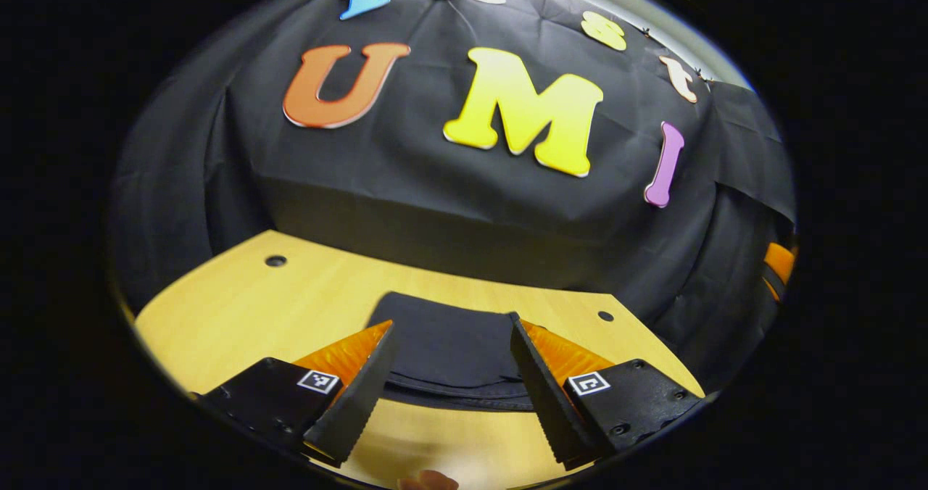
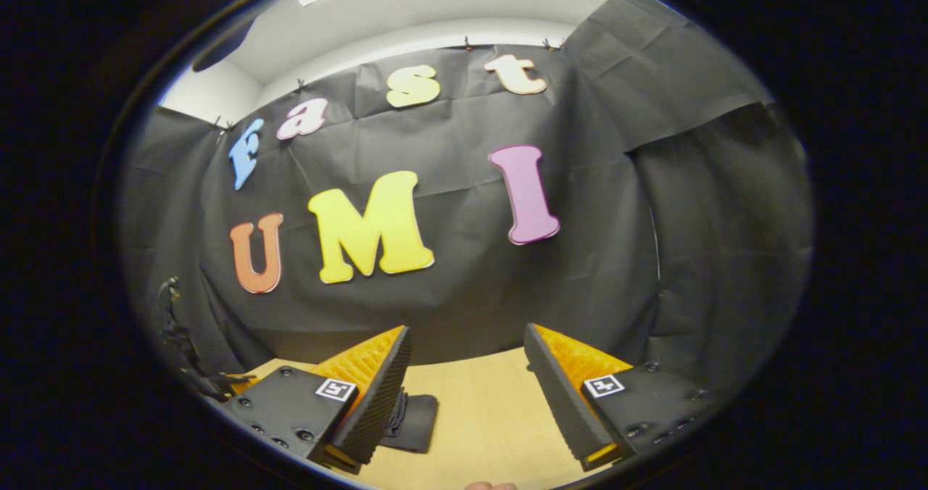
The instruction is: Grasp the waist and the cuffs of the jeans and fold them to make the two legs overlap; first hold the waist and fold one-third of the jeans toward the cuffs, then hold the cuffs and fold the remaining one-third in the same direction to finish folding.
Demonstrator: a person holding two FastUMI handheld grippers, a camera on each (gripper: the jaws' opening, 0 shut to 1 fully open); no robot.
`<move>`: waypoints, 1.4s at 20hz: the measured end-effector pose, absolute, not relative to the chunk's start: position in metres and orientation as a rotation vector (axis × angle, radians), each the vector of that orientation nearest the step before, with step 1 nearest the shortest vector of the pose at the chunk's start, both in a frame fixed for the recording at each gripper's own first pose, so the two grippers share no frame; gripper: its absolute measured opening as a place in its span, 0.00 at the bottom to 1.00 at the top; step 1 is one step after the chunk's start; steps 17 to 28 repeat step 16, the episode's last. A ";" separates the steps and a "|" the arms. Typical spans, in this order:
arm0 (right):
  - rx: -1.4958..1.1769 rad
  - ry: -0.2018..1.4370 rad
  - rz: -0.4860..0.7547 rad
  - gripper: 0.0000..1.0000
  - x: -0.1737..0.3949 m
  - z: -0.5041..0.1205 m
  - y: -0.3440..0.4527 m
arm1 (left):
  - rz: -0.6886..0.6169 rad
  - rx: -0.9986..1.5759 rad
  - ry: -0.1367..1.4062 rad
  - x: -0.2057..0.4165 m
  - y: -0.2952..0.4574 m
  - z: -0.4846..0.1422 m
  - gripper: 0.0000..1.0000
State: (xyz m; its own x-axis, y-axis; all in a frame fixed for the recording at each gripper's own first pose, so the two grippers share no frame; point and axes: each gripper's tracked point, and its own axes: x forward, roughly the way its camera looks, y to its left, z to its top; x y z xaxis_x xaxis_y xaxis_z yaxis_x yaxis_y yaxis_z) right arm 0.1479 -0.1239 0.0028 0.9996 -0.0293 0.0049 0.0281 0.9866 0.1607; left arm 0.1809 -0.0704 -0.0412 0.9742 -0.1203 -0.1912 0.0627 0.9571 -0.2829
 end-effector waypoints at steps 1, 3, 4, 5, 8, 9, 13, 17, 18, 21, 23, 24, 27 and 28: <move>0.147 -0.011 -0.019 0.98 0.145 0.003 -0.109 | -0.079 -0.256 0.188 0.170 -0.055 -0.031 0.99; 0.123 -0.010 -0.007 0.98 0.134 0.003 -0.081 | -0.062 -0.228 0.145 0.140 -0.031 -0.012 0.99; 0.122 -0.011 -0.002 0.98 0.128 0.005 -0.068 | -0.053 -0.222 0.118 0.131 -0.022 -0.005 0.98; 0.124 -0.009 0.001 0.98 0.120 0.006 -0.056 | -0.044 -0.208 0.084 0.115 -0.012 0.002 0.98; 0.109 -0.019 0.030 0.98 0.100 0.013 -0.021 | -0.046 -0.131 0.000 0.082 0.002 0.023 0.98; 0.095 -0.016 0.044 0.98 0.093 0.014 -0.011 | -0.054 -0.115 -0.007 0.072 0.004 0.026 0.98; 0.050 -0.024 0.068 0.98 0.058 0.012 0.016 | -0.086 -0.139 0.011 0.037 0.010 0.020 0.98; 0.050 0.003 0.075 0.98 0.040 -0.002 0.028 | -0.086 -0.130 0.023 0.021 0.011 0.014 0.98; 0.050 0.003 0.075 0.98 0.040 -0.002 0.028 | -0.086 -0.130 0.023 0.021 0.011 0.014 0.98; 0.050 0.003 0.075 0.98 0.040 -0.002 0.028 | -0.086 -0.130 0.023 0.021 0.011 0.014 0.98; 0.050 0.003 0.075 0.98 0.040 -0.002 0.028 | -0.086 -0.130 0.023 0.021 0.011 0.014 0.98; 0.050 0.003 0.075 0.98 0.040 -0.002 0.028 | -0.086 -0.130 0.023 0.021 0.011 0.014 0.98; 0.050 0.003 0.075 0.98 0.040 -0.002 0.028 | -0.086 -0.130 0.023 0.021 0.011 0.014 0.98; 0.050 0.003 0.075 0.98 0.040 -0.002 0.028 | -0.086 -0.130 0.023 0.021 0.011 0.014 0.98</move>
